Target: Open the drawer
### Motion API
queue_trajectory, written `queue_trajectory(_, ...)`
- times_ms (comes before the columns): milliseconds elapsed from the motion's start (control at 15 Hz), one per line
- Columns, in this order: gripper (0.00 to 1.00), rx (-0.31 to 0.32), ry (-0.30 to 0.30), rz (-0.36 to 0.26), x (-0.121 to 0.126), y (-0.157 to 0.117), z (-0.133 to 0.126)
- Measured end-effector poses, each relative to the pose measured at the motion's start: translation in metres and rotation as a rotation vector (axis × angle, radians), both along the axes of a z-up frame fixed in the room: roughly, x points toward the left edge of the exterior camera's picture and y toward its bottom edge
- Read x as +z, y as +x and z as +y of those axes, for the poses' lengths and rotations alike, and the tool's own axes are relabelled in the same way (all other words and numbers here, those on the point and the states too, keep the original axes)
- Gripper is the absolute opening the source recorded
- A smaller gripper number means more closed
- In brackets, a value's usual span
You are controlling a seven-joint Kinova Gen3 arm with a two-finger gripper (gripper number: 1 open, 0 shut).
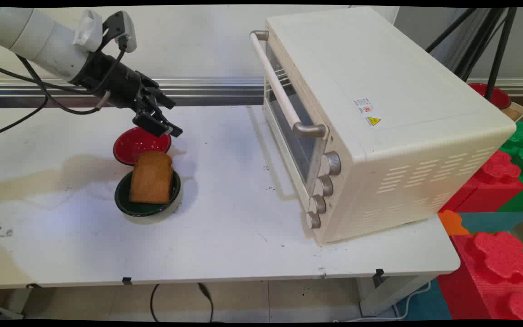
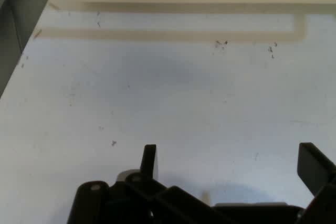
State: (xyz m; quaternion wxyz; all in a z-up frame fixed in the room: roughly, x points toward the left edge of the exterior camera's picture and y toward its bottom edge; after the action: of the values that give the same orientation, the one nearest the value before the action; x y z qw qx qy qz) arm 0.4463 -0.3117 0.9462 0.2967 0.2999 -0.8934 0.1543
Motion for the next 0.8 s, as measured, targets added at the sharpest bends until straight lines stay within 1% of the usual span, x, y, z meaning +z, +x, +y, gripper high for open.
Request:
queue_trajectory(200, 1.0, 0.005, -0.009, 0.013, 0.005, 0.0, -0.002)
queue_trajectory(467, 1.0, 0.024, -0.041, 0.051, 0.018, -0.002, -0.007)
queue_trajectory(800, 1.0, 0.011, -0.086, 0.089, 0.038, -0.013, -0.02)
